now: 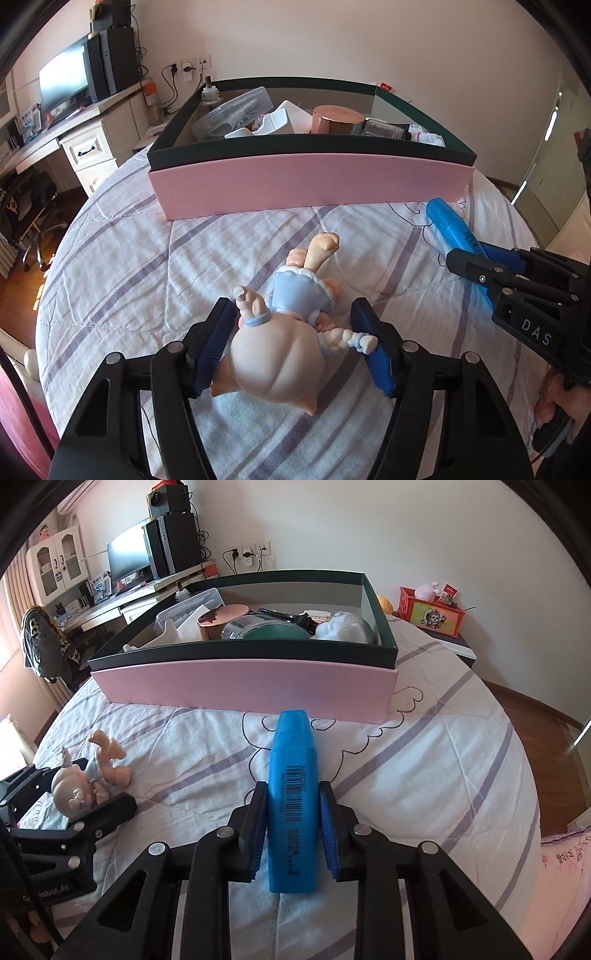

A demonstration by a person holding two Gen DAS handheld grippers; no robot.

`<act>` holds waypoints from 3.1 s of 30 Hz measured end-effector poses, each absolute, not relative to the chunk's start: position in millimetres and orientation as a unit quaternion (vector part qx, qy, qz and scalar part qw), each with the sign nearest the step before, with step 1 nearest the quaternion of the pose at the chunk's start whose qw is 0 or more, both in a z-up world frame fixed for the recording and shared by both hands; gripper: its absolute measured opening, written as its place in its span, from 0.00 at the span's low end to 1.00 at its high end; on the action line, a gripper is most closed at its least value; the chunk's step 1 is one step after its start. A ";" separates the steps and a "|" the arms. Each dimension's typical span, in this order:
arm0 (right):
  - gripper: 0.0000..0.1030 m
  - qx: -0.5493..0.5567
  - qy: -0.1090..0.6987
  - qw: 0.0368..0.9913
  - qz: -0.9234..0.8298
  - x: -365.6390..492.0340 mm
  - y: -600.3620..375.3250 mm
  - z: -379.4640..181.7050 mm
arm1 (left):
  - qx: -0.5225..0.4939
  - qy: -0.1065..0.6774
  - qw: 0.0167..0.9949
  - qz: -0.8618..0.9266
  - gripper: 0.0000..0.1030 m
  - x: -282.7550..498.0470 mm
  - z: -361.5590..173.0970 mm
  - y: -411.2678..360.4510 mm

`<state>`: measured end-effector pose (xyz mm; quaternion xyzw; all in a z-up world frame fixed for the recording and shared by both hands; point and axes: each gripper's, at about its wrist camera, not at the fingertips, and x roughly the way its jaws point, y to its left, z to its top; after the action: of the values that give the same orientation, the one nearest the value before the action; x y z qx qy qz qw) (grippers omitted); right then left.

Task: Organize rigid objects
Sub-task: 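Grasp baby doll with left tool while right tool grasps blue highlighter, then carry doll with left tool while right tool carries blue highlighter over box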

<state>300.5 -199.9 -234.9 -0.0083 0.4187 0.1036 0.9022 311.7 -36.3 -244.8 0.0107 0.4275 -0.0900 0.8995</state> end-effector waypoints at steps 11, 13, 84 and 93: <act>0.26 0.051 0.390 0.907 0.148 264.8 -190.8 -233.6 | -0.022 0.385 0.920 -0.076 0.56 283.5 -231.2 -17.9; 0.26 0.063 0.384 0.907 0.159 260.0 -188.3 -230.3 | -0.020 0.378 0.923 -0.069 0.56 276.9 -226.3 -17.7; 0.26 -0.002 0.161 0.976 0.147 142.3 -149.8 -79.3 | 0.038 0.125 0.991 -0.012 0.53 151.3 -75.0 -31.5; 0.26 -0.018 0.177 0.973 0.148 210.9 -152.3 -79.2 | 0.058 0.138 0.988 -0.020 0.53 226.6 -70.2 -42.5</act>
<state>210.9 -152.3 -79.2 -0.0183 0.1766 0.1485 0.9728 226.6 -42.5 -70.2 0.0584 0.1383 -0.0203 0.9885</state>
